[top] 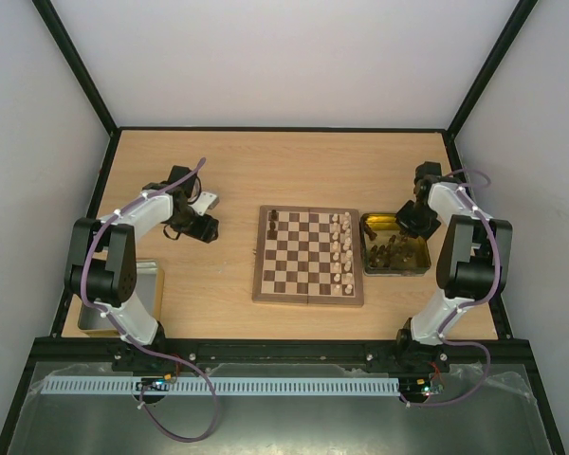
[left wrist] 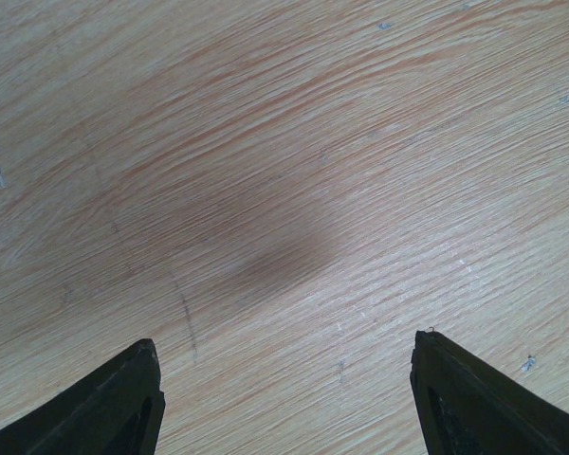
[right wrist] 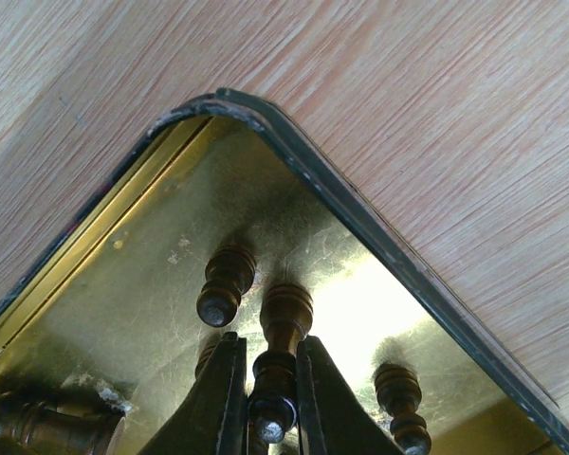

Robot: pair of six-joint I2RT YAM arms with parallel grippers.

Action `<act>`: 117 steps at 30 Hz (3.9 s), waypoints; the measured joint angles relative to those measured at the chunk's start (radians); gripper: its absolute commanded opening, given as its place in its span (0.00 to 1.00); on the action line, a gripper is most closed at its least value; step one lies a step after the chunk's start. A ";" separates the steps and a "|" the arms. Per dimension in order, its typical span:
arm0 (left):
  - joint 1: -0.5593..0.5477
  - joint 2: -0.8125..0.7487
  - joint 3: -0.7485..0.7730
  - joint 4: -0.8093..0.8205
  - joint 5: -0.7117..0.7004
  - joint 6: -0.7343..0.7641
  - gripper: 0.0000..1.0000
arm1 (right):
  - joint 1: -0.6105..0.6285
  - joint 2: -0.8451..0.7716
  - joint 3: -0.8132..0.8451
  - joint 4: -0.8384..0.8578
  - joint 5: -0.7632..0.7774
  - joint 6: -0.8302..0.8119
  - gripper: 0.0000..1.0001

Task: Set up the chess pieces on the board
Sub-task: Pick up the chess piece from the storage box, then place the chess piece on the chessboard.

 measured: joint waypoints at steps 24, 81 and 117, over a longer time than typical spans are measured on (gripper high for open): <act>0.000 -0.003 0.000 -0.001 0.011 0.000 0.72 | 0.069 -0.162 -0.024 -0.054 0.083 0.000 0.03; 0.010 -0.092 -0.020 0.008 -0.013 0.001 0.72 | 0.976 0.296 0.589 -0.249 0.026 0.075 0.04; 0.016 -0.109 -0.028 0.008 -0.016 0.001 0.72 | 0.988 0.389 0.640 -0.240 0.005 0.055 0.04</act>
